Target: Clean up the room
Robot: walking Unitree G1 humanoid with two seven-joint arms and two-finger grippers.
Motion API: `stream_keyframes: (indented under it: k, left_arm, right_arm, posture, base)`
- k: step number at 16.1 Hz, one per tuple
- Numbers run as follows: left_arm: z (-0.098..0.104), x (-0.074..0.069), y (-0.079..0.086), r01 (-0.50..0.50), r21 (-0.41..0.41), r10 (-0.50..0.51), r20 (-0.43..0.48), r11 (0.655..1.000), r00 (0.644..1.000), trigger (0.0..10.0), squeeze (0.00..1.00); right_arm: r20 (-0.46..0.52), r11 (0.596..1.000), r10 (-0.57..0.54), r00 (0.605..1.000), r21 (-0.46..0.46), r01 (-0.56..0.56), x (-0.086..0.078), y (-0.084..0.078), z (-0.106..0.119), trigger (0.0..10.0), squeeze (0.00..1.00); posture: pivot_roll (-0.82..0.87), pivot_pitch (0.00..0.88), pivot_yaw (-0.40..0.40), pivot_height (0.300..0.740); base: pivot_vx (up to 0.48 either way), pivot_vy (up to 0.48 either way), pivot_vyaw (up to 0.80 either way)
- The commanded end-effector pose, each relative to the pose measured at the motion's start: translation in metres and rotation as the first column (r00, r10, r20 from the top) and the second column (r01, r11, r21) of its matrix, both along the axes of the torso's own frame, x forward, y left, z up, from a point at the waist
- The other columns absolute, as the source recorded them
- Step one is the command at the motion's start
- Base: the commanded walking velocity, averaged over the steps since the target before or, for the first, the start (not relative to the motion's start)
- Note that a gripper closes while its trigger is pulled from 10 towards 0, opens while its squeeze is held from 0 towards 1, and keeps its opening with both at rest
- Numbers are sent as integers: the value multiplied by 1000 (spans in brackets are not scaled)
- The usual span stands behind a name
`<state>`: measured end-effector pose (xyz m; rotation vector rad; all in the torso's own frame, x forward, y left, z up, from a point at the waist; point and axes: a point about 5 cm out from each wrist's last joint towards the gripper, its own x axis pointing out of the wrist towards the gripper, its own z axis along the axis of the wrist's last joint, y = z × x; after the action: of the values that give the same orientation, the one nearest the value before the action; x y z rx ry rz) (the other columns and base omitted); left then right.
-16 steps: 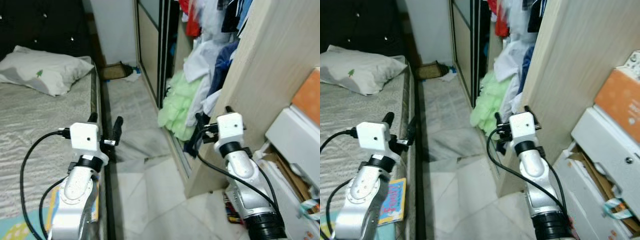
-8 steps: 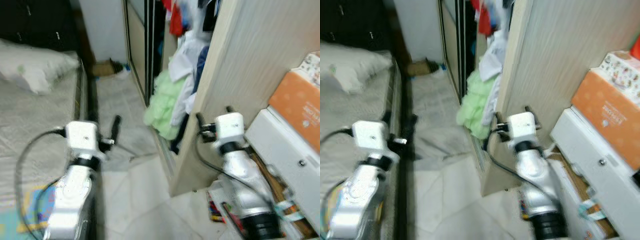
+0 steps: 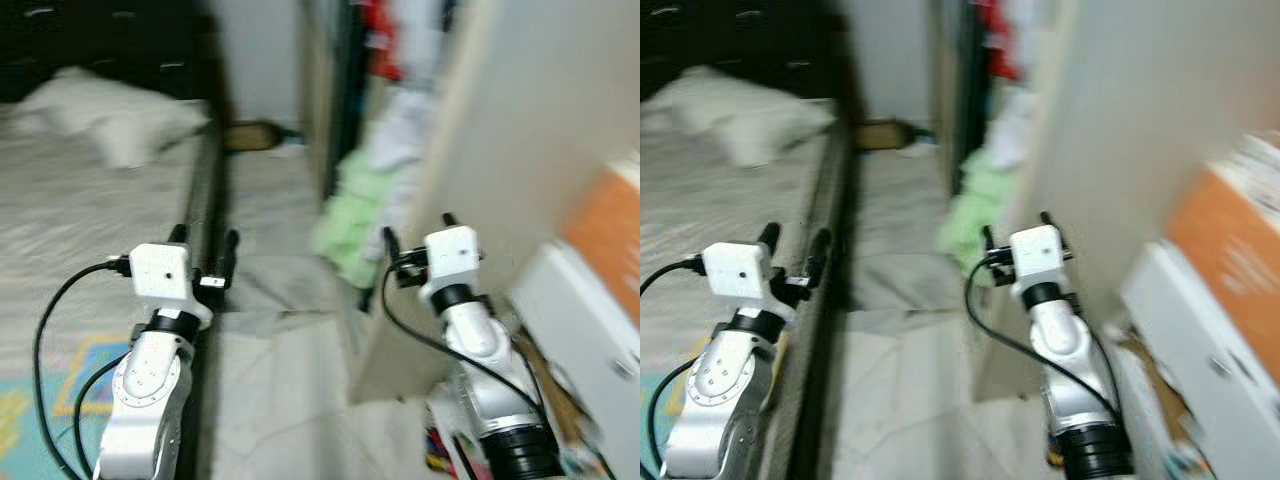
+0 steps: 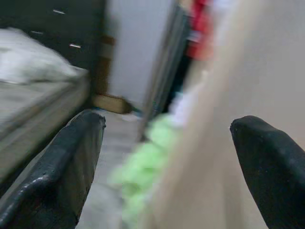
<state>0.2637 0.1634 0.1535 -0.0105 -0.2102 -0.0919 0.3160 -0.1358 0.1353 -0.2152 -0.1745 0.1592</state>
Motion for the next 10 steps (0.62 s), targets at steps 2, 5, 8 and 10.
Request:
stream_keyframes:
  k: [2,5,8,10]
  left_arm:
    - [1,-1,-1,13,0,-13,3,1000,1000,10000,0]
    - [1,-1,-4,35,9,-35,3,999,999,10000,0]
    - [1,-1,-4,41,10,-41,2,999,999,10000,0]
    - [1,-1,-5,44,11,-44,1,999,999,10000,0]
  right_arm:
    - [8,1000,-4,1000,2,4,1,-3,3,10000,0]
    - [6,1000,-8,1000,4,7,1,-3,2,10000,0]
    - [5,1000,-7,1000,5,7,1,-3,2,10000,0]
    - [4,1000,-6,1000,5,6,1,-3,2,10000,0]
  posture:
    - [-14,64,-58,740]
    - [-13,66,-54,740]
    - [-14,67,-54,740]
    - [-14,67,-54,740]
  base:
    - [0,0,800]
    - [0,0,800]
    - [0,0,800]
    - [0,0,800]
